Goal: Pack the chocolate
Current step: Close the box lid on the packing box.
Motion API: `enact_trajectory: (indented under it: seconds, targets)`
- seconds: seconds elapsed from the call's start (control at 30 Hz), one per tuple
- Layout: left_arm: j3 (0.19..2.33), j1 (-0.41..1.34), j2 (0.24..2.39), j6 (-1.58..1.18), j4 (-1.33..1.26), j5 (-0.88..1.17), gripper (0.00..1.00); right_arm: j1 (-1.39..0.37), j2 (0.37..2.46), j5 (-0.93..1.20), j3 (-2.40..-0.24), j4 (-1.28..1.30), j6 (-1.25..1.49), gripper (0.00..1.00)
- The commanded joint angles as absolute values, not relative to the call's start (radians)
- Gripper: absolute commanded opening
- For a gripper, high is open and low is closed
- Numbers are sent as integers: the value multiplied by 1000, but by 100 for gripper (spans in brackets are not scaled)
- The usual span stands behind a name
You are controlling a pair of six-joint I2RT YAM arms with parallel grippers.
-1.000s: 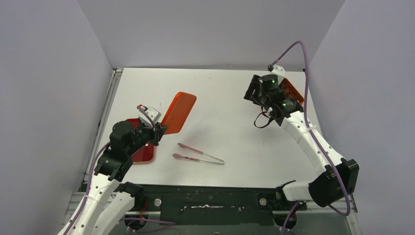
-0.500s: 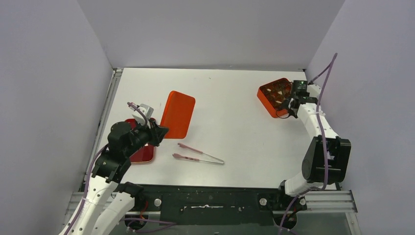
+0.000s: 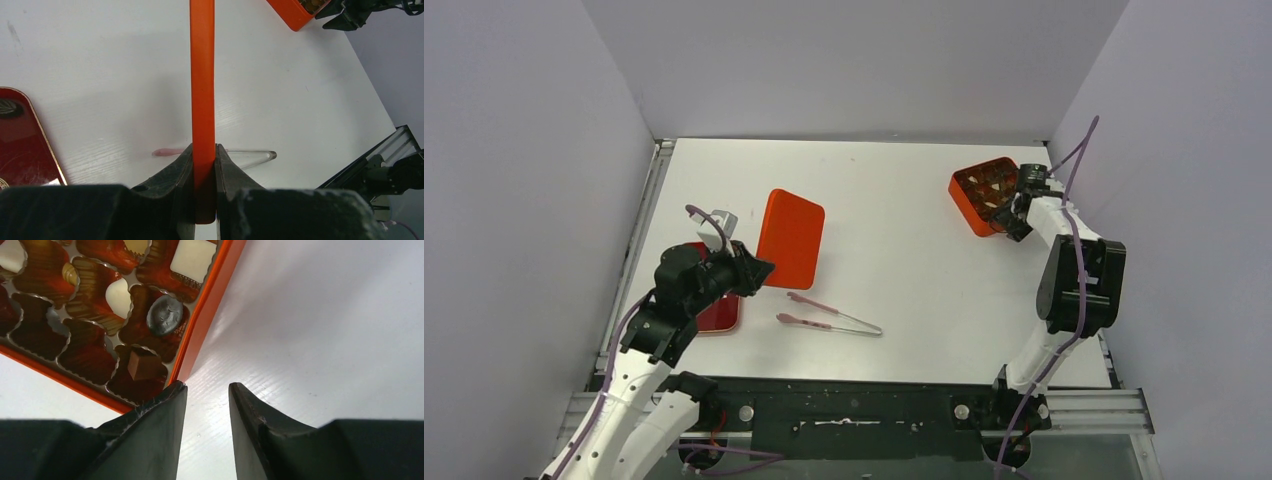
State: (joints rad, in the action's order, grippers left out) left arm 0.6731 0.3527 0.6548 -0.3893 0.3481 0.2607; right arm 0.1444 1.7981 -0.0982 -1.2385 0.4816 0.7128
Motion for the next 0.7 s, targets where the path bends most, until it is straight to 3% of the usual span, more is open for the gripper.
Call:
enact_trajectory:
  seconds: [0.0,0.2,0.53,0.67]
  targets:
    - [686,355,637,-414,276,255,0,158,1809,-54,-1321,459,732,37]
    - [674,355,622,-410,274,244,0,159,1729,-110,-1277,436,784,40]
    - [681,355,633,-408,269,261,0,162,1784,-75,-1295,389,839,41]
    - [677,354,644,-421,247,267,0,160,1837,-58,-1318,396,822,37]
